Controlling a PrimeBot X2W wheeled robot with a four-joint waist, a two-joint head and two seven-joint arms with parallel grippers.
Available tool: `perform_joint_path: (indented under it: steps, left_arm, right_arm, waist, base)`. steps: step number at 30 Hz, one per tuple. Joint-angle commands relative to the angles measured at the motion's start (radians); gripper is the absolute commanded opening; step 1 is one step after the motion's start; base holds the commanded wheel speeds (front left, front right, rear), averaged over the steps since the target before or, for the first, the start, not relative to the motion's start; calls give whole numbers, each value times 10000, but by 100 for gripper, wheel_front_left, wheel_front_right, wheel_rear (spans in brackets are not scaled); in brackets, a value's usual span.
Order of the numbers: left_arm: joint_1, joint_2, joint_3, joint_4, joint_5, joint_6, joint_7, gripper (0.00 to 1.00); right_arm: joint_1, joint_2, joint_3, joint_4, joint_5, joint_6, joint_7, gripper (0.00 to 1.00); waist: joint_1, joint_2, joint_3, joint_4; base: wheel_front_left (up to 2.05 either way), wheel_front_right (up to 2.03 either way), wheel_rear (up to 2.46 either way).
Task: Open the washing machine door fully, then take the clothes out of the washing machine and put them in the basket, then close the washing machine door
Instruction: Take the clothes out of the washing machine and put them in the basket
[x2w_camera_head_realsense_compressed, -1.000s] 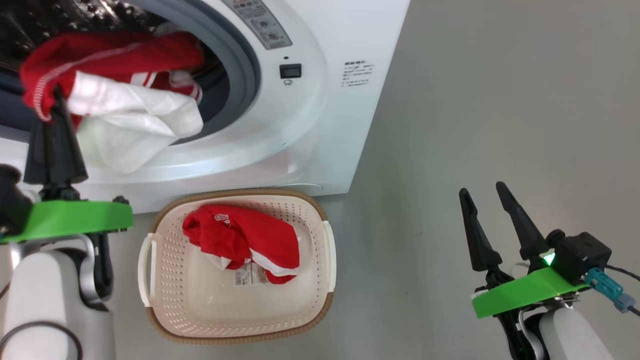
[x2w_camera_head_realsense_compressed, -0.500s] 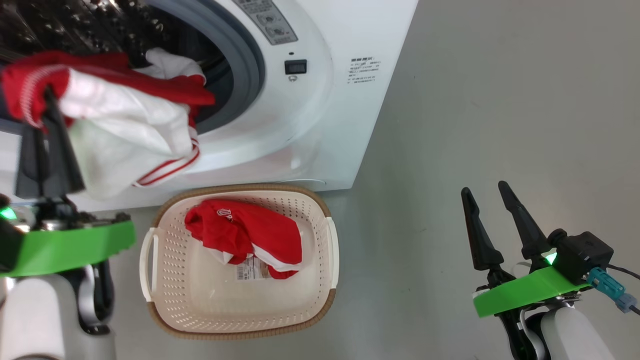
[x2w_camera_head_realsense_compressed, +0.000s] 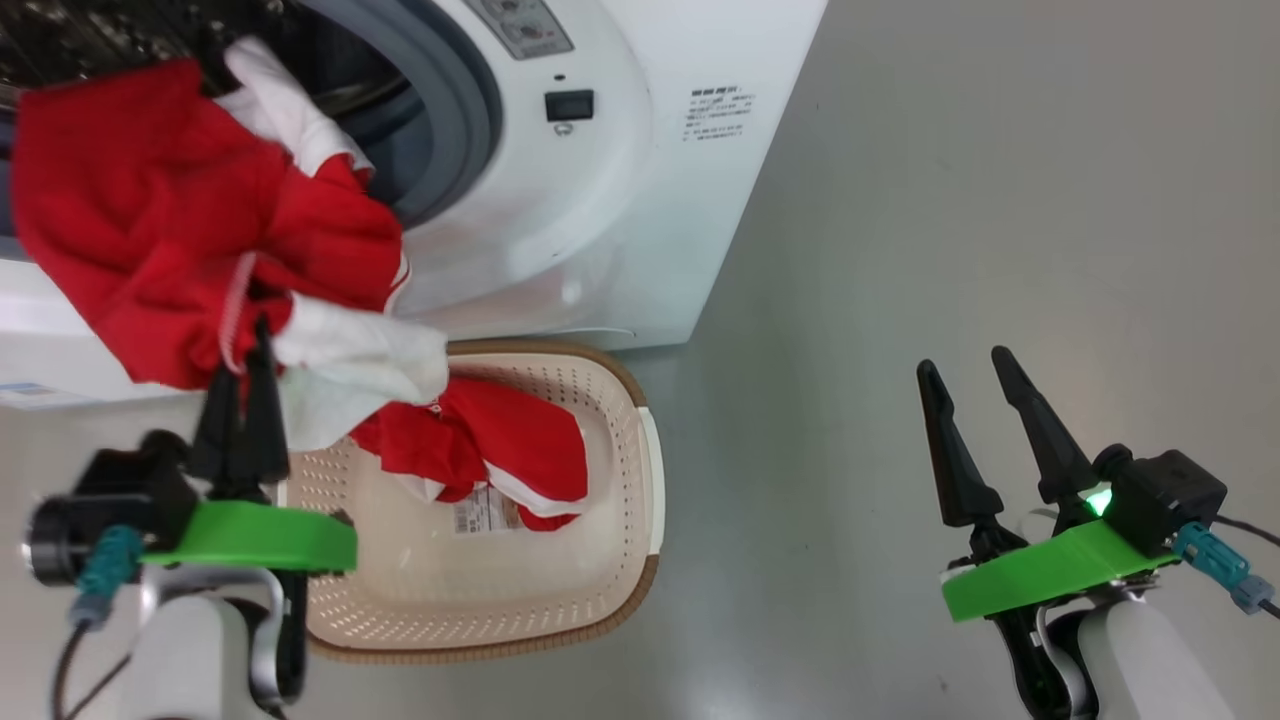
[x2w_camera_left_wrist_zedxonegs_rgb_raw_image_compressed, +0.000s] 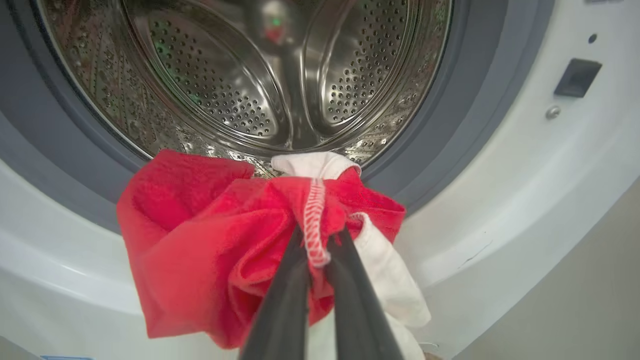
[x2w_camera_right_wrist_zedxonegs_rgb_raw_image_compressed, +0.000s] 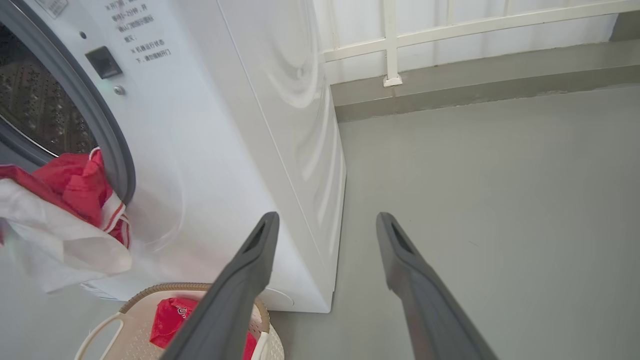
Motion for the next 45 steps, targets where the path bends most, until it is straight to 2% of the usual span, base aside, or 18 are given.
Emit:
perform_joint_path:
  steps: [1,18,29,32,35,37,39,41,43,45]
  left_arm:
    - [129,192,217,123,72,9,-51,0]
    - [-1316,456,-34,3712,804,-373,-51,0]
    - [-2680,698,17,5615,934,-215,-51,0]
    - [-2984,755,39,6056,914,-201,-51,5]
    - [-3253,809,47,6373,900,-196,-51,16]
    - [-3376,819,44,6473,889,-204,-51,25]
    - [-3478,819,50,6523,868,-211,-51,40]
    - [-3529,819,53,6539,857,-217,-51,49]
    - [-3547,819,45,6548,857,-227,-51,77]
    - [-3525,814,38,6521,853,-239,-51,95]
  right_arm:
    - [-148,-37,241,-260,54,62,-65,100]
    - [-595,-37,430,-385,245,62,-65,100]
    - [-866,-37,555,-503,284,62,-65,100]
    - [-927,-37,561,-520,275,62,-65,100]
    - [-981,-37,547,-539,265,62,-65,100]
    - [-1017,-37,529,-556,257,62,-65,100]
    - [-1048,-37,511,-561,250,62,-65,100]
    - [-1071,-37,500,-547,238,62,-65,100]
    - [-1087,-37,489,-520,222,62,-65,100]
    - [-1093,-37,476,-489,206,62,-65,100]
  waist:
    - [0,0,174,-66]
    - [0,0,1266,-323]
    - [0,0,1918,-417]
    - [0,0,2049,-428]
    - [0,0,2168,-424]
    - [0,0,2236,-406]
    - [0,0,2274,-388]
    - [0,0,2282,-371]
    - [0,0,2266,-345]
    - [0,0,2225,-313]
  base:
    - [0,0,0]
    - [0,0,0]
    - [0,0,0]
    - [0,0,0]
    - [0,0,0]
    - [0,0,0]
    - [0,0,0]
    - [0,0,0]
    - [0,0,0]
    - [0,0,0]
